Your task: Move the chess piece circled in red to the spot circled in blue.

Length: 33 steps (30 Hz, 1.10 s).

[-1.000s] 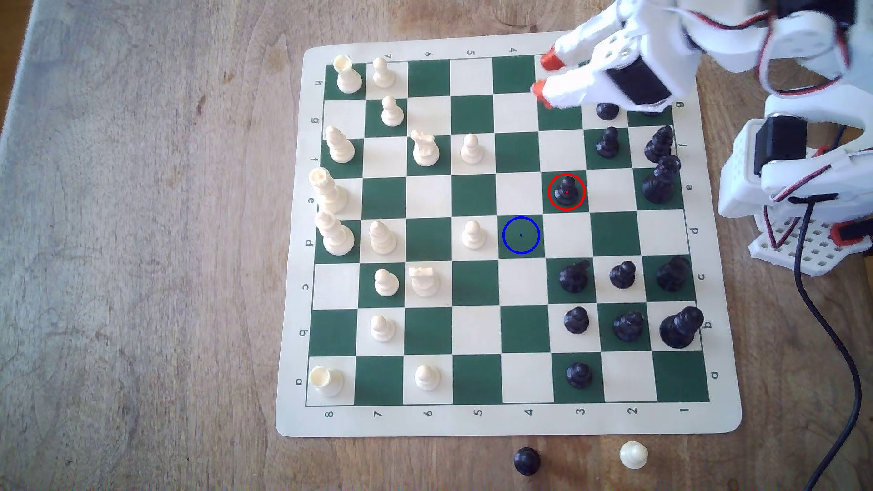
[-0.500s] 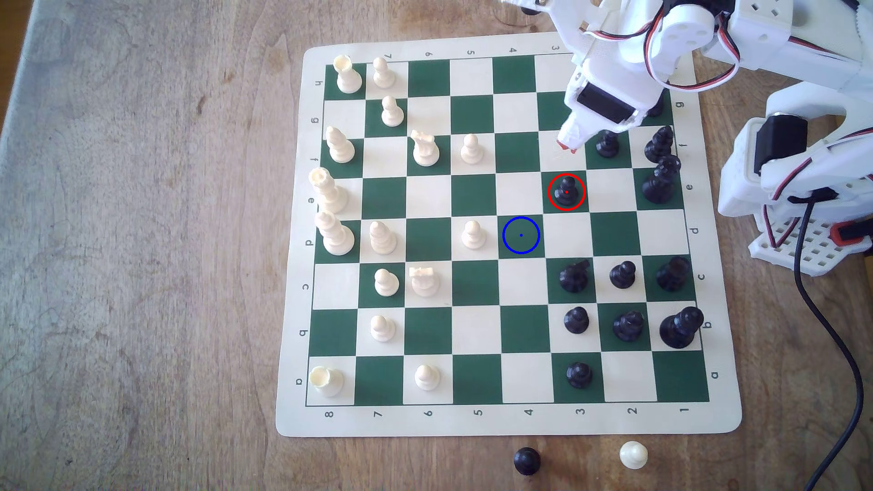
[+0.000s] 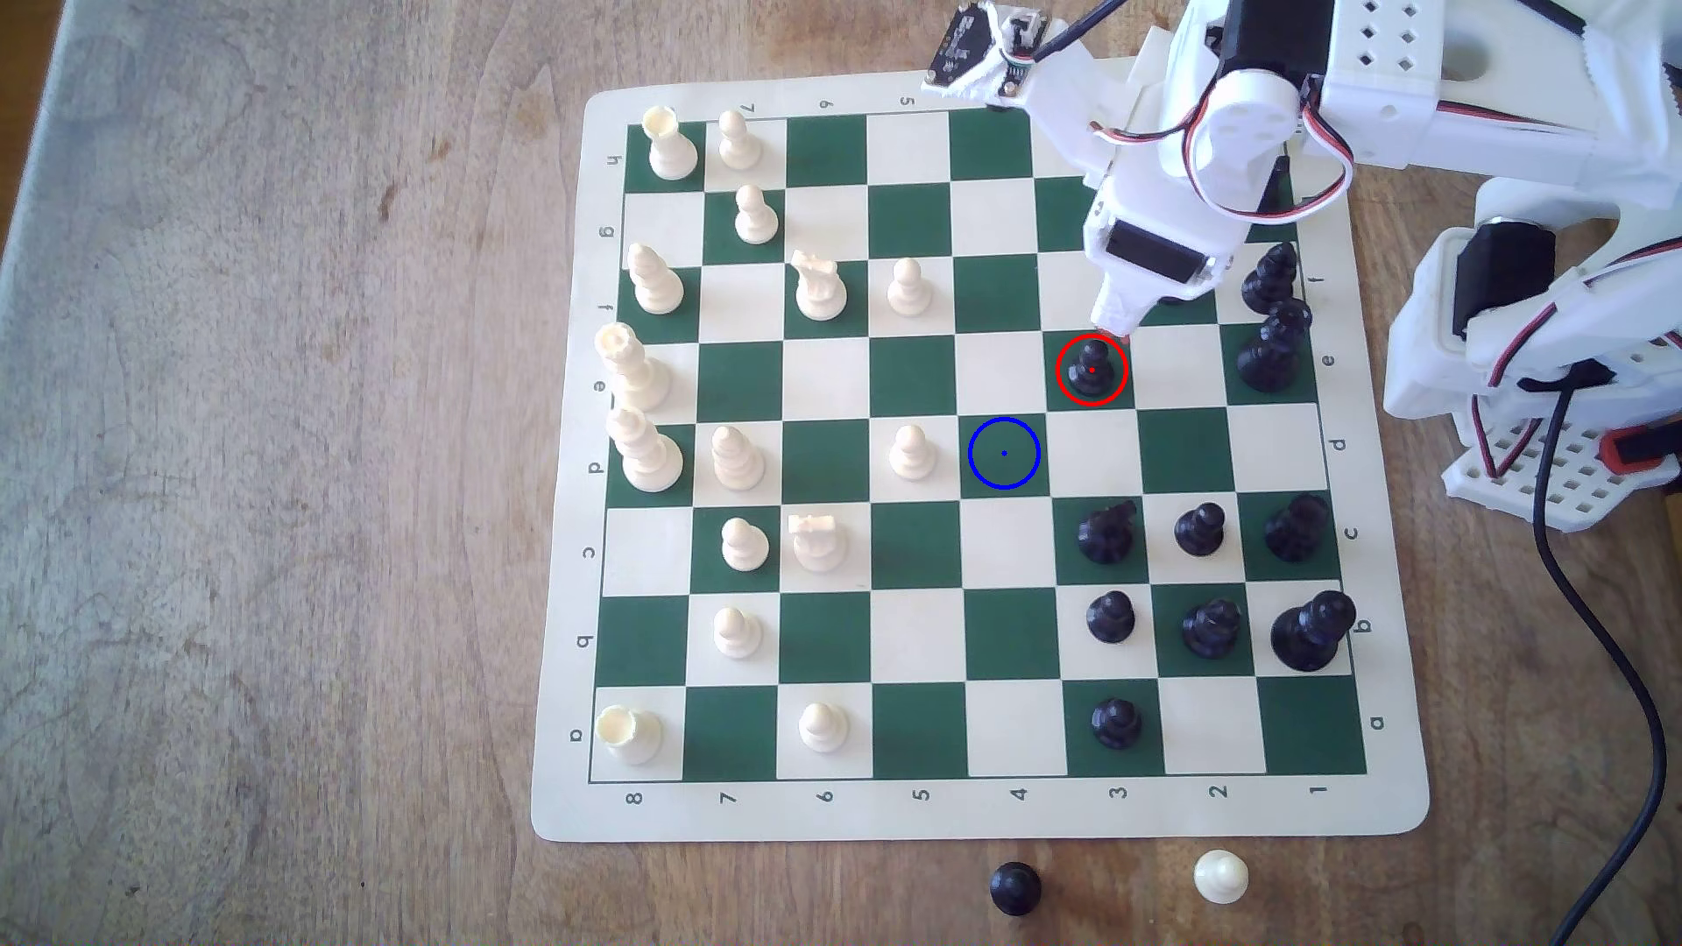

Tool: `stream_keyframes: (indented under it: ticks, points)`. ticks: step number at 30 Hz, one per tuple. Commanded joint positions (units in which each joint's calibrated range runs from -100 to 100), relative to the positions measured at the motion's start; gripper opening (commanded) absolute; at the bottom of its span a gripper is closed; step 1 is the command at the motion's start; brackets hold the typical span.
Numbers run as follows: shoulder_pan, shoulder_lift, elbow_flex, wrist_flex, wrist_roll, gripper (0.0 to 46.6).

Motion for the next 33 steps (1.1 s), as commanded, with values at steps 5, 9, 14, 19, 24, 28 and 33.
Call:
stream_keyframes:
  ticks: [5,9,14,19,24,28,33]
  points:
    - [-1.4,2.0,1.5,-6.4,-0.7,15.1]
    - [-0.7,5.7,1.0,-7.6,-2.1,15.2]
    - [-0.6,7.7,0.4,-7.7,-3.3,15.3]
    - [-0.4,8.6,1.0,-8.1,-3.5,15.2]
    - [-1.2,10.3,1.4,-10.2,-4.7,14.8]
    - [-1.5,12.3,1.4,-10.7,-4.7,14.8]
    - [-1.8,13.2,3.4,-12.4,-4.8,14.6]
